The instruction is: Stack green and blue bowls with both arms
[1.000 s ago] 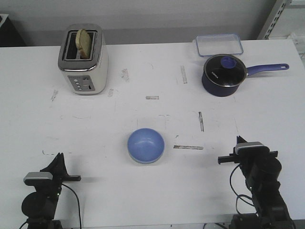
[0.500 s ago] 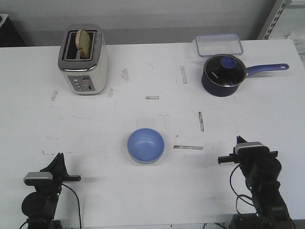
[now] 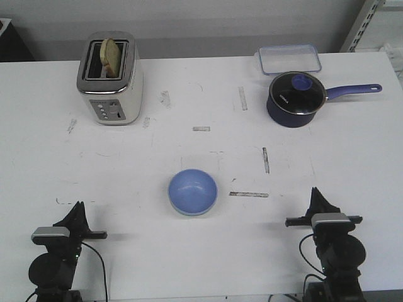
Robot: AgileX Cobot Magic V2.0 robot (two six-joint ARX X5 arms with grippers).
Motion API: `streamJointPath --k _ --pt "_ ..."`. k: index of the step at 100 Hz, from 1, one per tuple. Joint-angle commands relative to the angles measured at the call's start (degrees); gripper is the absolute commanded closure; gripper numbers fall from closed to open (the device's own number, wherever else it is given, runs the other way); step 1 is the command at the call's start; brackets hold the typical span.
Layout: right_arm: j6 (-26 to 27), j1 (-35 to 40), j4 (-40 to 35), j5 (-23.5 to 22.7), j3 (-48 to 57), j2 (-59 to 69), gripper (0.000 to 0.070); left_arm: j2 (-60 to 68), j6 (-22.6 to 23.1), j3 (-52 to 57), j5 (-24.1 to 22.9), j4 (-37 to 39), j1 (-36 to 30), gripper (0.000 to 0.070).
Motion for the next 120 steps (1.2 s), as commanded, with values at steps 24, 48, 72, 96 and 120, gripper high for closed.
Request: streamJointPath --k 24,48,72,96,120 --pt "2.4 -0.1 0.1 -0.7 -6.3 -9.8 0.07 -0.1 0.5 -1.2 0.0 0.9 0.0 0.0699" --pt "3.0 0.0 0.6 -0.7 -6.3 -9.8 0.07 0.0 0.5 -1.2 0.0 0.9 0.0 0.0699" --pt "3.0 0.0 0.6 -0.7 -6.3 -9.8 0.07 0.0 0.5 -1.2 0.0 0.9 0.0 0.0699" --pt "3.0 0.0 0.6 -0.7 -6.3 -9.8 0.07 0.0 0.5 -1.2 0.0 0.9 0.0 0.0699" --pt "3.0 0.0 0.6 -0.7 -6.3 -9.8 0.07 0.0 0.5 -1.2 0.0 0.9 0.0 0.0699"
